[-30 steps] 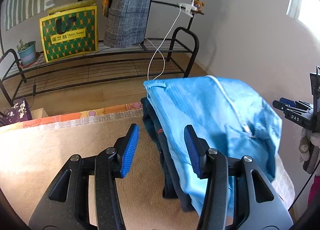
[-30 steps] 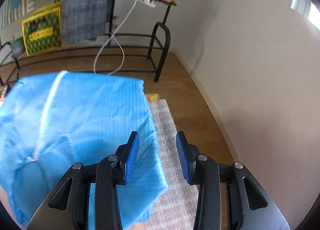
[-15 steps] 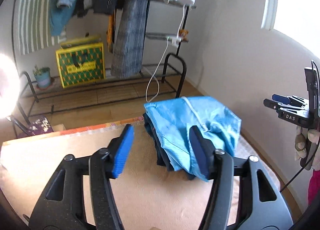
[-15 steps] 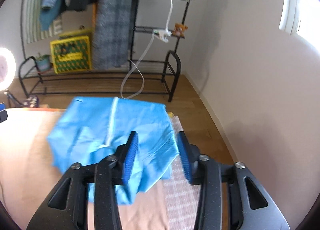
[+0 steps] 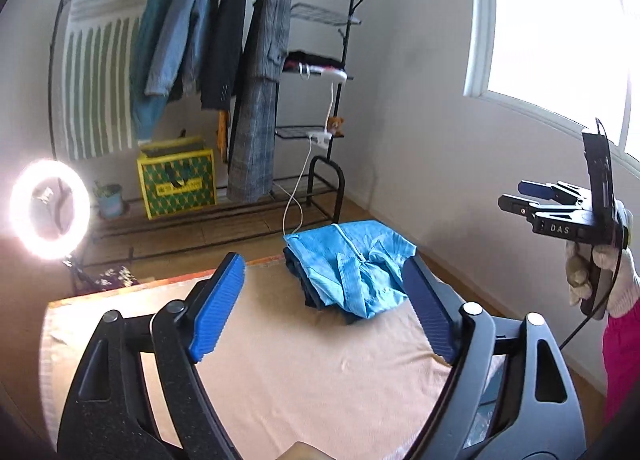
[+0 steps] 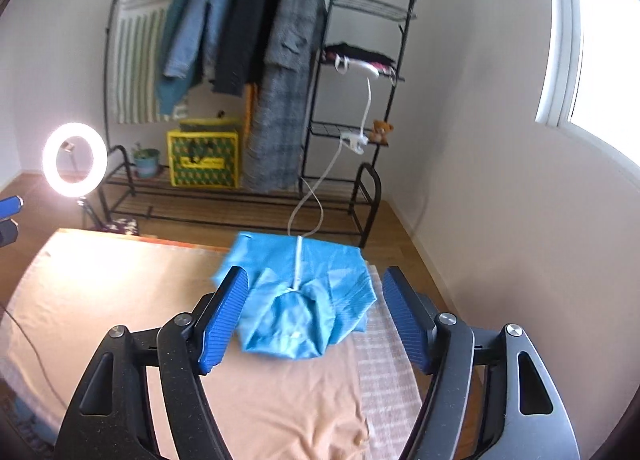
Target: Fold large clothes
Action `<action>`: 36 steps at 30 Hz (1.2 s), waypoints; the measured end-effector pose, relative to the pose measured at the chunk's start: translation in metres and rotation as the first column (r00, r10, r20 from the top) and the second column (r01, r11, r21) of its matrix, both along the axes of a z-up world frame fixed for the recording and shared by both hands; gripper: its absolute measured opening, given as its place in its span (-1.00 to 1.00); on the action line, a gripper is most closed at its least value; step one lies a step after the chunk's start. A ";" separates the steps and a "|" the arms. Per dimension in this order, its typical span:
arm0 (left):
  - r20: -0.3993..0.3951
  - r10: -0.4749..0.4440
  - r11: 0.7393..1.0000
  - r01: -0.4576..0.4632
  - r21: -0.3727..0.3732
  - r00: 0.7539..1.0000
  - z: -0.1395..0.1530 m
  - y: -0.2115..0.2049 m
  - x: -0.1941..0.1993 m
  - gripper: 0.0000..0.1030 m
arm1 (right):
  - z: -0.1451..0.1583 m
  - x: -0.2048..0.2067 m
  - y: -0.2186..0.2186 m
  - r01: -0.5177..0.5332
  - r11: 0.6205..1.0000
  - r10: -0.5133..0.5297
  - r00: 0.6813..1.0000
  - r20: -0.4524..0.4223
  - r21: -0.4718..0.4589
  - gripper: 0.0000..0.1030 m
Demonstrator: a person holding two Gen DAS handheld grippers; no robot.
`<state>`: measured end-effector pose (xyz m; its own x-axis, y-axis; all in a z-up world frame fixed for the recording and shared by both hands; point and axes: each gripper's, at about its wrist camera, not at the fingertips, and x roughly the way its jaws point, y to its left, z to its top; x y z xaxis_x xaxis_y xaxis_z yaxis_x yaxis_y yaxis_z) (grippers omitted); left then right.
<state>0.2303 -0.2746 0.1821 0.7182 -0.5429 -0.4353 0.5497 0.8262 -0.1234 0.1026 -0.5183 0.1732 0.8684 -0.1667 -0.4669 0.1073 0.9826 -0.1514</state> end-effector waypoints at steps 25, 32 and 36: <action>-0.020 0.000 0.998 0.001 0.064 1.000 -0.027 0.085 -0.128 1.00 | -0.026 -0.118 0.106 0.023 1.000 -0.024 0.998 0.050 0.018 0.63; -0.070 0.018 0.998 -0.013 0.067 0.997 -0.081 0.076 -0.111 1.00 | -0.069 -0.100 0.120 0.063 0.998 -0.064 0.997 0.051 0.010 0.68; -0.046 0.049 0.993 -0.044 0.111 0.998 -0.106 0.069 -0.102 1.00 | -0.093 -0.085 0.122 0.070 0.997 -0.071 0.997 0.039 0.038 0.68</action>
<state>0.1286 -0.2054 0.0757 0.7179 -0.4566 -0.5255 0.5059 0.8607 -0.0567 0.0172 -0.3962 0.0806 0.8731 -0.2118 -0.4391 0.1820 0.9772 -0.1096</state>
